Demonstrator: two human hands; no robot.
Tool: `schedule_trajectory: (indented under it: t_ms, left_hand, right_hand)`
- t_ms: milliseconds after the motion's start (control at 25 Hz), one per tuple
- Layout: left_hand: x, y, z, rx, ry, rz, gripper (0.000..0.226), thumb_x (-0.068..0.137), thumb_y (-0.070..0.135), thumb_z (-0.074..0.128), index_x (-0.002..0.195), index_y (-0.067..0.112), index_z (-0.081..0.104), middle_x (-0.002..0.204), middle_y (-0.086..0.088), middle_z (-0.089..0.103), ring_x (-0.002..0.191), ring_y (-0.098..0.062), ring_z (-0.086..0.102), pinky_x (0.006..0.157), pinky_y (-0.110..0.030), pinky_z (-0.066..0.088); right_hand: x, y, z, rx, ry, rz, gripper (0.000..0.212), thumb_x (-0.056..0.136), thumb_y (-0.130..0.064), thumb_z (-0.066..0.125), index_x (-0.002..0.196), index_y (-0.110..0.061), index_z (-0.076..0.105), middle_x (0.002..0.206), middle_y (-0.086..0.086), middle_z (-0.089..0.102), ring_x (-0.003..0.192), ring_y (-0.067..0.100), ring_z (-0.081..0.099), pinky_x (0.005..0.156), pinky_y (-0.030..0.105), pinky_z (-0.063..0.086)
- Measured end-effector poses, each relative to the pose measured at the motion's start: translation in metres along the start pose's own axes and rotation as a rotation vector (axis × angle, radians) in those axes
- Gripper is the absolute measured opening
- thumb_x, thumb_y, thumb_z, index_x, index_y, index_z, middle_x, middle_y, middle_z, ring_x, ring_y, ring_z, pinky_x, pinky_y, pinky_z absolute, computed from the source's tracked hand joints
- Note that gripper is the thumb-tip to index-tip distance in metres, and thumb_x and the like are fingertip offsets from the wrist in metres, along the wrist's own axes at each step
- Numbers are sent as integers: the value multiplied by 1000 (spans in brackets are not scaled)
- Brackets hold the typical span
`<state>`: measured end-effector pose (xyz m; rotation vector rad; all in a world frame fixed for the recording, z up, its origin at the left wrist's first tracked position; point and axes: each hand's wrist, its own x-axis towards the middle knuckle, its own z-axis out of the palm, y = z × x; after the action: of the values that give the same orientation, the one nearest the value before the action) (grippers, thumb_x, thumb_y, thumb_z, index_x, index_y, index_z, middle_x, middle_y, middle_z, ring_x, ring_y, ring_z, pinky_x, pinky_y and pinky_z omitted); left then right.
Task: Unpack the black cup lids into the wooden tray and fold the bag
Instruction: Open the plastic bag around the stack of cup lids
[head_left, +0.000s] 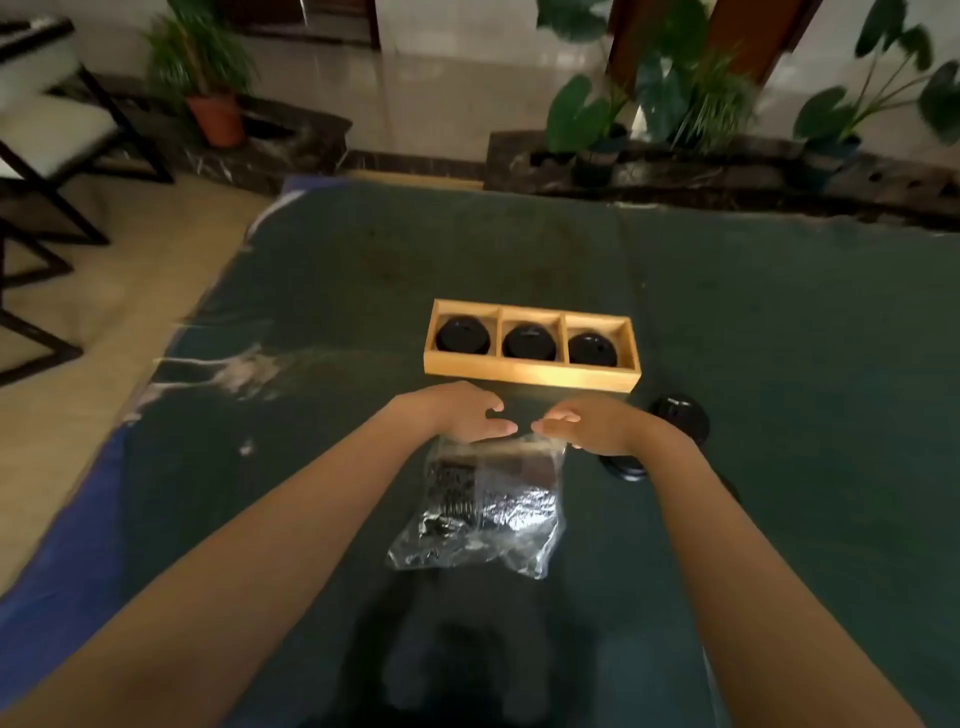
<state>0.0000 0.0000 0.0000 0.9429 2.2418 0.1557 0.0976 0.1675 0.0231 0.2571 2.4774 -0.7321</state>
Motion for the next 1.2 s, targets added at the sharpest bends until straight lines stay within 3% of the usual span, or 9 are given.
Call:
schedule_trajectory:
  t_ms: [240, 480, 760, 920, 1200]
  left_hand:
    - [6, -4, 39, -15, -32, 6, 52, 97, 48, 31, 133, 12, 43, 120, -13, 59, 115, -31, 50, 94, -44, 41]
    - [5, -6, 67, 92, 76, -32, 48, 97, 43, 37, 139, 19, 38, 142, -17, 35, 138, -34, 19, 105, -55, 23]
    - [6, -13, 99, 4, 322, -49, 42, 98, 40, 33, 136, 22, 42, 136, -12, 40, 132, -30, 28, 108, -49, 21]
    - [5, -20, 120, 12, 488, -31, 45, 99, 41, 28, 138, 22, 39, 141, -9, 43, 133, -26, 33, 114, -44, 17]
    - [7, -20, 130, 27, 576, -44, 53, 98, 46, 24, 140, 18, 38, 142, -7, 47, 133, -23, 38, 114, -41, 19]
  right_hand:
    - [0, 13, 47, 73, 111, 17, 38, 92, -40, 49, 122, -18, 58, 121, 9, 62, 108, 25, 56, 92, 36, 44]
    - [4, 15, 87, 18, 250, 44, 58, 86, -50, 54, 136, -21, 44, 135, 12, 46, 123, 33, 40, 98, 45, 40]
    - [13, 12, 124, -76, 535, 91, 56, 83, -49, 58, 132, -24, 48, 131, 9, 42, 118, 29, 33, 97, 42, 38]
    - [17, 17, 135, -71, 600, 80, 51, 86, -47, 55, 131, -24, 50, 135, 9, 42, 122, 29, 31, 101, 42, 34]
    - [17, 18, 139, -47, 729, 28, 37, 88, -36, 57, 121, -20, 63, 128, 12, 53, 114, 34, 42, 94, 45, 38]
